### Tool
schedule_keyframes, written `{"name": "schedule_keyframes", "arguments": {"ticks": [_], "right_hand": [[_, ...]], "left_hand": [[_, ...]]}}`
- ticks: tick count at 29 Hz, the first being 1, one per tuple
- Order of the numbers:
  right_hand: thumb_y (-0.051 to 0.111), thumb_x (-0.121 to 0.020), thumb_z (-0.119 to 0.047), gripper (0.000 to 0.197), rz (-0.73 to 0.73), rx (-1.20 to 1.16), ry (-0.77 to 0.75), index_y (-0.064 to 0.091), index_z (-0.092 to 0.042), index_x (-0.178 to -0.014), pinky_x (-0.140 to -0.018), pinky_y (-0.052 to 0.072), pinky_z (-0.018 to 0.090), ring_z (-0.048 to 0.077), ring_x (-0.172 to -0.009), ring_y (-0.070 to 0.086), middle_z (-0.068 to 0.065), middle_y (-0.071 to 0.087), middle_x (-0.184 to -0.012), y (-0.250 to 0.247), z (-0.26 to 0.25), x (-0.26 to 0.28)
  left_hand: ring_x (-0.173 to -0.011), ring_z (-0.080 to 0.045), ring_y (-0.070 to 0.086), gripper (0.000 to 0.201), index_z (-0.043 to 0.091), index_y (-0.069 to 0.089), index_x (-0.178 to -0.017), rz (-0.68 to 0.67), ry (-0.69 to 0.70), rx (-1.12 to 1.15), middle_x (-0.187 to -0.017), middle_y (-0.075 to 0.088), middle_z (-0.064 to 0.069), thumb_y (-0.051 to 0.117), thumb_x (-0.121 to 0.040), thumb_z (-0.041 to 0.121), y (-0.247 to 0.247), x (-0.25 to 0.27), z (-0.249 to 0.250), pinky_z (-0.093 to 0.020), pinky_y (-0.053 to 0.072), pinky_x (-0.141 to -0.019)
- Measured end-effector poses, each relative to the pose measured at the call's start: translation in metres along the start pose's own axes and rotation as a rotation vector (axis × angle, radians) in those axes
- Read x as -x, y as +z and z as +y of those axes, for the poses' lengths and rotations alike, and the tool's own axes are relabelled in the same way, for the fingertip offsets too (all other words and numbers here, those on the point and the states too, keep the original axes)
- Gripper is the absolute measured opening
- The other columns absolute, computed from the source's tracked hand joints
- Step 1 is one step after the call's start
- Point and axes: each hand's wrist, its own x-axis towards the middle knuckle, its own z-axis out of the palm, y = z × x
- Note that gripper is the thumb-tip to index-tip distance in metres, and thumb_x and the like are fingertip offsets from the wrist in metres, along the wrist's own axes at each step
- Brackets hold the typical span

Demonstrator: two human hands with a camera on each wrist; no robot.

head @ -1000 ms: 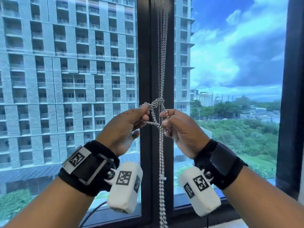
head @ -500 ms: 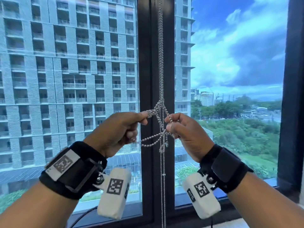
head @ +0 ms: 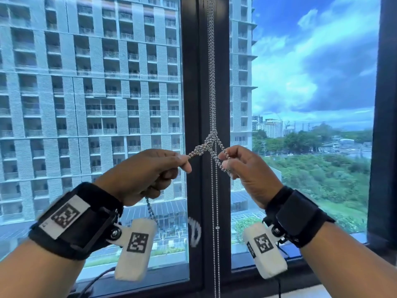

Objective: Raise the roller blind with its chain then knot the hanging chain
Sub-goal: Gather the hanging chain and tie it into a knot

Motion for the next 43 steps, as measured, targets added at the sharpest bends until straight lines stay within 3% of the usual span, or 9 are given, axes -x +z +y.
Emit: {"name": "schedule_keyframes", "arguments": {"ticks": [7, 14, 17, 21, 25, 29, 33, 37, 43], "right_hand": [[0.053, -0.093, -0.010, 0.024, -0.029, 0.030, 0.078, 0.075, -0.020, -0.088, -0.072, 0.043, 0.029, 0.010, -0.071, 0.051, -0.008, 0.063, -0.075, 0.009, 0.012, 0.006], [0.043, -0.096, -0.016, 0.027, -0.167, -0.723, 0.298, 0.056, -0.003, -0.116, -0.066, 0.052, 0.039, 0.027, -0.072, 0.063, 0.015, 0.063, -0.090, 0.022, 0.015, 0.022], [0.043, -0.103, -0.022, 0.024, -0.099, -0.387, 0.218, 0.058, -0.004, -0.101, -0.047, 0.046, 0.030, 0.020, -0.058, 0.057, 0.012, 0.059, -0.083, 0.031, 0.026, 0.032], [0.041, -0.104, -0.030, 0.024, -0.102, -0.080, 0.151, 0.056, -0.014, -0.094, -0.042, 0.042, 0.027, 0.015, -0.046, 0.052, 0.005, 0.058, -0.067, 0.039, 0.049, 0.048], [0.045, -0.100, -0.020, 0.035, -0.126, 0.264, 0.052, 0.044, -0.029, -0.067, -0.048, 0.028, 0.013, -0.001, -0.041, 0.041, -0.020, 0.050, -0.046, 0.040, 0.046, 0.052], [0.049, -0.098, -0.030, 0.017, -0.184, 0.429, -0.124, 0.061, -0.031, -0.086, -0.067, 0.038, 0.009, -0.009, -0.078, 0.055, -0.027, 0.062, -0.083, 0.032, 0.027, 0.054], [0.051, -0.098, -0.032, 0.016, -0.203, 0.490, -0.250, 0.059, -0.040, -0.086, -0.070, 0.039, 0.012, -0.008, -0.080, 0.054, -0.025, 0.059, -0.084, 0.008, 0.001, 0.056], [0.057, -0.095, -0.031, 0.024, -0.047, 0.561, -0.343, 0.051, -0.025, -0.073, -0.052, 0.032, 0.018, 0.004, -0.055, 0.040, -0.010, 0.045, -0.060, -0.029, -0.038, 0.039], [0.058, -0.094, -0.026, 0.020, 0.025, 0.416, -0.357, 0.054, -0.027, -0.074, -0.053, 0.033, 0.022, 0.000, -0.048, 0.042, -0.015, 0.050, -0.057, -0.053, -0.101, -0.016]], "left_hand": [[-0.046, -0.009, 0.022, 0.031, 0.009, 0.067, -0.092, -0.049, -0.053, -0.080, -0.058, 0.035, 0.005, 0.051, -0.101, 0.035, 0.021, 0.004, -0.020, -0.018, 0.021, -0.039], [-0.043, -0.013, 0.045, 0.033, 0.005, 0.065, -0.089, 0.007, -0.063, -0.275, -0.056, 0.048, -0.002, 0.050, -0.102, 0.032, 0.065, 0.001, -0.071, -0.029, 0.046, -0.045], [-0.061, -0.009, 0.058, 0.024, 0.022, 0.064, -0.091, 0.057, -0.013, -0.646, -0.068, 0.062, 0.007, 0.053, -0.097, 0.041, 0.072, 0.005, -0.075, -0.038, 0.054, -0.069], [-0.084, -0.009, 0.057, 0.013, 0.029, 0.056, -0.093, 0.302, 0.422, -1.115, -0.091, 0.056, 0.012, 0.049, -0.095, 0.040, 0.080, 0.009, -0.041, -0.028, 0.047, -0.072], [-0.102, -0.014, 0.059, 0.031, 0.027, 0.064, -0.112, 0.153, 0.832, -1.336, -0.104, 0.064, 0.008, 0.043, -0.088, 0.027, 0.087, -0.014, 0.002, -0.035, 0.038, -0.102], [-0.120, -0.009, 0.056, 0.054, 0.032, 0.070, -0.103, 0.004, 0.673, -1.613, -0.103, 0.069, 0.013, 0.025, -0.098, 0.060, 0.081, -0.042, 0.033, -0.046, 0.007, -0.121], [-0.103, 0.001, 0.055, 0.085, 0.027, 0.066, -0.071, -0.069, 0.560, -1.679, -0.081, 0.061, 0.018, 0.003, -0.084, 0.083, 0.060, -0.052, 0.041, -0.045, 0.005, -0.121], [-0.083, 0.002, 0.049, 0.054, 0.031, 0.053, -0.077, 0.033, 0.682, -1.337, -0.082, 0.051, 0.017, 0.041, -0.079, 0.083, 0.040, -0.053, 0.038, -0.020, 0.034, -0.095], [-0.056, -0.010, 0.050, 0.016, 0.015, 0.041, -0.104, 0.514, 1.158, -0.938, -0.083, 0.051, -0.008, 0.053, -0.096, 0.008, 0.045, -0.052, 0.037, -0.024, 0.044, -0.050]]}}
